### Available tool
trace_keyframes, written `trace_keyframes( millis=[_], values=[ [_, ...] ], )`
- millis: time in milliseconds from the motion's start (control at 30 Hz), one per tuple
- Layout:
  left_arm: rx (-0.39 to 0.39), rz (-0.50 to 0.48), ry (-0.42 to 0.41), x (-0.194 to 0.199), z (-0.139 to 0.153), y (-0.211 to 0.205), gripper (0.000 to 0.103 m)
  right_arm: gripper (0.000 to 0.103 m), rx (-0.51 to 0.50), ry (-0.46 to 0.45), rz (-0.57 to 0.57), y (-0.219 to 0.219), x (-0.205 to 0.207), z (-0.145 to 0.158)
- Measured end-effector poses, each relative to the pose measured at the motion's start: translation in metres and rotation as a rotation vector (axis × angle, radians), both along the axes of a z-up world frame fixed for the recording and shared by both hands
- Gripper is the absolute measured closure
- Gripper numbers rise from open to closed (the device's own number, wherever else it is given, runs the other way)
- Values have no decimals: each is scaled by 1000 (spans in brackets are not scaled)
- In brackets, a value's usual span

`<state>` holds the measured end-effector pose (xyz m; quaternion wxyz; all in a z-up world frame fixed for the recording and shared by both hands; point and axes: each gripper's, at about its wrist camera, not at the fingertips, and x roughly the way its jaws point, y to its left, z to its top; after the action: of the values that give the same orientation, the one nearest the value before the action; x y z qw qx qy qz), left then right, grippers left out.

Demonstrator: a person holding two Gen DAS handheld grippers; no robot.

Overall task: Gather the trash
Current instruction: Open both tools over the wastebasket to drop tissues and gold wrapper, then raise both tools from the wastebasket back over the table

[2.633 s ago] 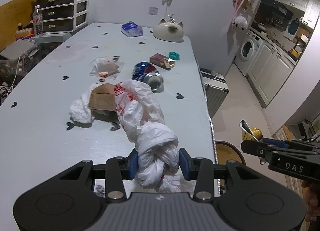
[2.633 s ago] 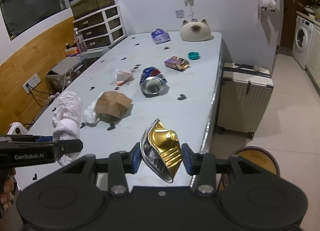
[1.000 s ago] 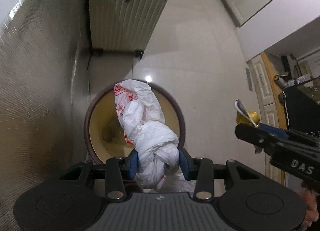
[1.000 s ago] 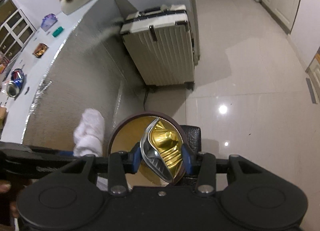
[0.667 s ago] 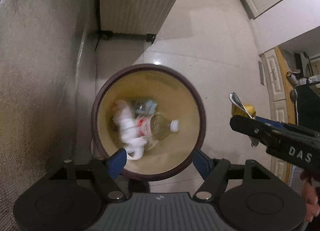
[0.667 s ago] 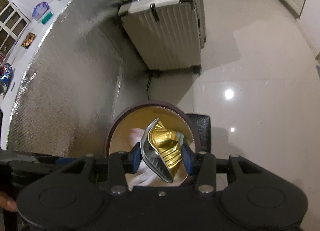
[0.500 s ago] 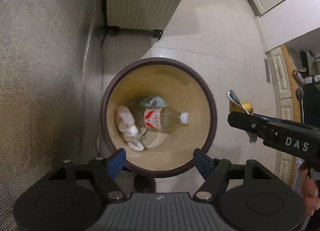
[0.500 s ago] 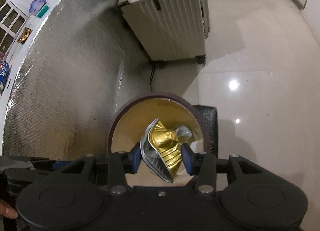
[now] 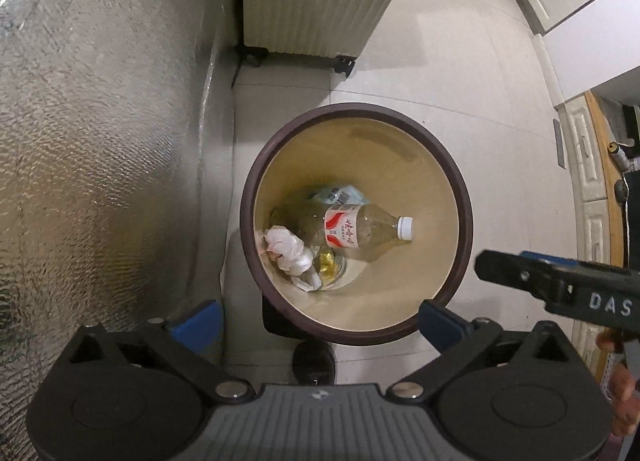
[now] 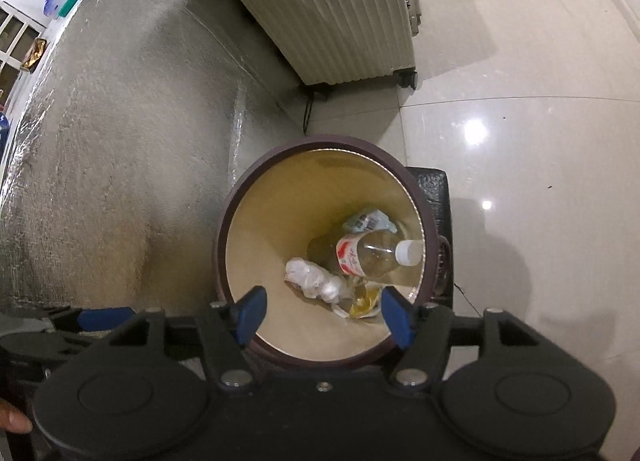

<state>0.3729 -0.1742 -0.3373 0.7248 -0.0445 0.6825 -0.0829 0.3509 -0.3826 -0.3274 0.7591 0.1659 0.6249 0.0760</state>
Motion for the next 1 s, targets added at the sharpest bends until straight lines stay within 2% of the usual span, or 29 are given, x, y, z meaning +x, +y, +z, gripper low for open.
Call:
trace_keyframes(
  millis=[100,300,467,600,1000],
  values=[
    [-2,-2,-11,-2,3,0,0,37,-7,-17,7,-3,-6,8],
    [7,-16,-29,-5,10,-7,0,26,-36,-65,35,-10,-15,26],
    [15,-27,-48,-5,19,-9,0,9,-78,-78,43,-16,-20,33],
    [22,-34,-59,-5,27,-12,0,1,-109,-87,40,-21,-24,40],
    [25,-41,-97,-17,49,-18,0,0,-136,-115,-1,-33,-43,59]
  ],
)
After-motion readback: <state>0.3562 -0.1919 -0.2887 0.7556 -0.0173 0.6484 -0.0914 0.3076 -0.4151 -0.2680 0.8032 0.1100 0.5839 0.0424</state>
